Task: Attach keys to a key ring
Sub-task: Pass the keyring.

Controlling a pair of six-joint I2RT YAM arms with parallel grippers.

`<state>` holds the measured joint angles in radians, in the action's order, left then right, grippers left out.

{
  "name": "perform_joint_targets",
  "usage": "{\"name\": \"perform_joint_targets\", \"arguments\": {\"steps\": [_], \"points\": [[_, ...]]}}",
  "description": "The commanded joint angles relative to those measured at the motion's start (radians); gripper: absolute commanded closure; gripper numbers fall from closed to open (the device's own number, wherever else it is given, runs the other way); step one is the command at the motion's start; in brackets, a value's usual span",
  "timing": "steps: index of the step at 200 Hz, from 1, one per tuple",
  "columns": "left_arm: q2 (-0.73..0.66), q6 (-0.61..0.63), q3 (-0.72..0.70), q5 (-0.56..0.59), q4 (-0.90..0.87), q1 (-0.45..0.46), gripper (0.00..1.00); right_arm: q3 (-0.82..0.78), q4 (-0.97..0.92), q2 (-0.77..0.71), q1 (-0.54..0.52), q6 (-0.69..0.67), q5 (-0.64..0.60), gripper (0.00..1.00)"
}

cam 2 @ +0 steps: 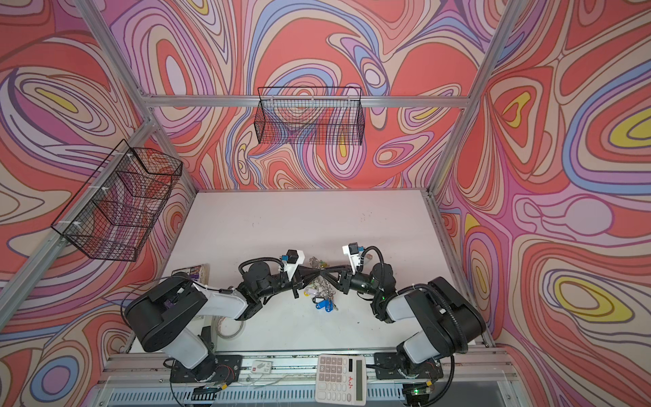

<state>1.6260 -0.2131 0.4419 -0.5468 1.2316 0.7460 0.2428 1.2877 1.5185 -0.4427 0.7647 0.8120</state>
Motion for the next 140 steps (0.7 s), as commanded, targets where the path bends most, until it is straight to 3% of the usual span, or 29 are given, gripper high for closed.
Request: {"name": "perform_joint_targets", "arguments": {"steps": [1, 107, 140], "points": [[-0.011, 0.010, 0.005, 0.029, 0.087, -0.010, 1.00, -0.008, 0.042, 0.009, -0.016, 0.013, 0.038, 0.75], [-0.025, 0.016, -0.024, 0.037, 0.086, -0.028, 1.00, -0.003, 0.042, -0.003, -0.014, 0.023, 0.039, 0.78], [-0.023, 0.014, -0.024, 0.039, 0.086, -0.030, 1.00, 0.002, 0.044, -0.001, -0.014, 0.025, 0.039, 0.83]]}}
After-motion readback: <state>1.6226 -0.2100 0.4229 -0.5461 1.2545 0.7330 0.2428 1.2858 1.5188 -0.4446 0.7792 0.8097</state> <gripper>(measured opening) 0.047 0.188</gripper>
